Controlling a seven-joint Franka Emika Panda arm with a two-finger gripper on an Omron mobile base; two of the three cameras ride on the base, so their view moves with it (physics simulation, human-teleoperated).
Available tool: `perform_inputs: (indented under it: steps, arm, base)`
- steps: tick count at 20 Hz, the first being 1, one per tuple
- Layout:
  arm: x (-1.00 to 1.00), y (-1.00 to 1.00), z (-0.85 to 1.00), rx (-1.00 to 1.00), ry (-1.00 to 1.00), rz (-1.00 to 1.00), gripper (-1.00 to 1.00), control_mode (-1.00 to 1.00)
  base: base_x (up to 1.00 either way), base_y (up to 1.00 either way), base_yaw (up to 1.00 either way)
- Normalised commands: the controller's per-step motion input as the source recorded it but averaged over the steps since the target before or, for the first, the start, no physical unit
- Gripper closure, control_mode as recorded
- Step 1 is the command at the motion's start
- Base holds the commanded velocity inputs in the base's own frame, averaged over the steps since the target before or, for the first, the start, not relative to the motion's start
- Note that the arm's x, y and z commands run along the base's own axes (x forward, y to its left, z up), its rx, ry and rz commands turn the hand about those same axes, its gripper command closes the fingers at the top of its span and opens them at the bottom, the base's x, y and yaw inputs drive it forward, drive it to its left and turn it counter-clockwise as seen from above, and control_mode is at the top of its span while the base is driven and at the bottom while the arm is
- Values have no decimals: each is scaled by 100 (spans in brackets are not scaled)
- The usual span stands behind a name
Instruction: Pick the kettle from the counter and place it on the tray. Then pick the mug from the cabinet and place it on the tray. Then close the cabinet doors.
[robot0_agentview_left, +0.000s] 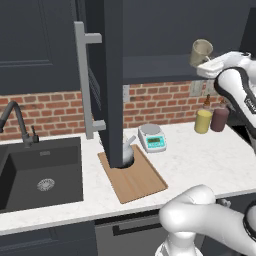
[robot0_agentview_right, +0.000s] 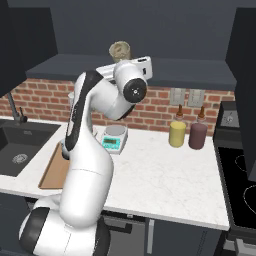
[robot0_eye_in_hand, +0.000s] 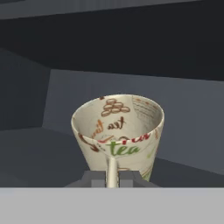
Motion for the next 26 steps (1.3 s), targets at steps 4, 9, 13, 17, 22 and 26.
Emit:
perform_inputs:
  steps: [4, 9, 13, 17, 22, 26]
  arm:
    - [-89, 0, 0, -3, 0, 26, 100, -100]
    - [-65, 8, -1, -3, 3, 25, 100, -100]
    - [-30, 33, -22, -7, 10, 26, 100, -100]
    - [-6, 49, -50, -10, 10, 24, 100, -100]
    - [0, 37, -60, -4, 1, 16, 100, -100]
    - [-11, 17, -68, 0, 0, 15, 100, -100]
  base:
    - [0, 0, 0]
    - [0, 0, 0]
    - [0, 0, 0]
    - [0, 0, 0]
    - [0, 0, 0]
    - [0, 0, 0]
